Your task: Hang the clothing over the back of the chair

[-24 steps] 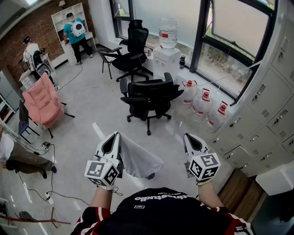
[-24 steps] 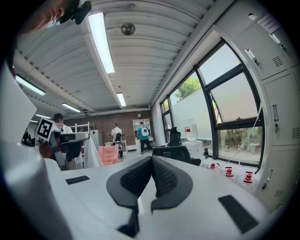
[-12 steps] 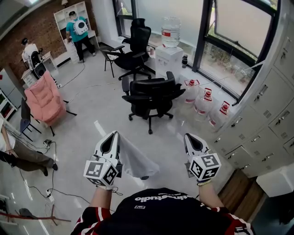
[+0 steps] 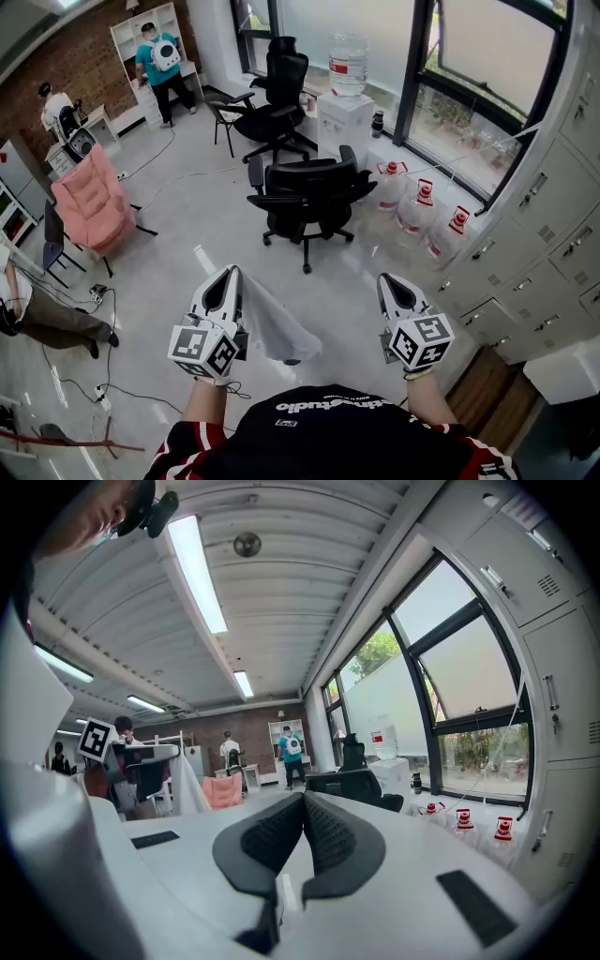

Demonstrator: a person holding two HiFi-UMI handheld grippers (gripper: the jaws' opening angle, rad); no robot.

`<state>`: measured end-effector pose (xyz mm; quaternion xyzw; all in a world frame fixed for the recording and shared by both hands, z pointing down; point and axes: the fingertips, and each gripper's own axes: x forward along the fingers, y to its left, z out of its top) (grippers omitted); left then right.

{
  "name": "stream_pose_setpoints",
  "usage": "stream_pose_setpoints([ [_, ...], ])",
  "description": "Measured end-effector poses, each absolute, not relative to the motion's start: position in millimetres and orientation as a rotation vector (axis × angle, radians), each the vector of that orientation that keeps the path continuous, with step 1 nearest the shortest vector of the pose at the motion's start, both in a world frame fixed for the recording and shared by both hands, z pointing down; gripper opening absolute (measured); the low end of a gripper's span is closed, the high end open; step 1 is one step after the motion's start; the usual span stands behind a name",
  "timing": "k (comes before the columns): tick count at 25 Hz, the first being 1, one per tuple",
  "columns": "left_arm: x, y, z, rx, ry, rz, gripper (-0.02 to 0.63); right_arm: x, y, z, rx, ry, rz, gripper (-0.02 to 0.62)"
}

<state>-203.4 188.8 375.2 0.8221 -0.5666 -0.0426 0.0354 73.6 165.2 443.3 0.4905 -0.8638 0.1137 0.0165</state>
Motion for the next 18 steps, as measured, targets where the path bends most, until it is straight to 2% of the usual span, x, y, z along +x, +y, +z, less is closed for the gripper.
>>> stream_pose_setpoints([
  [18,-163,166,360,2.542,-1.793,-0.181,0.023,113,155,458,1.463,-2.721,0.367,0.014],
])
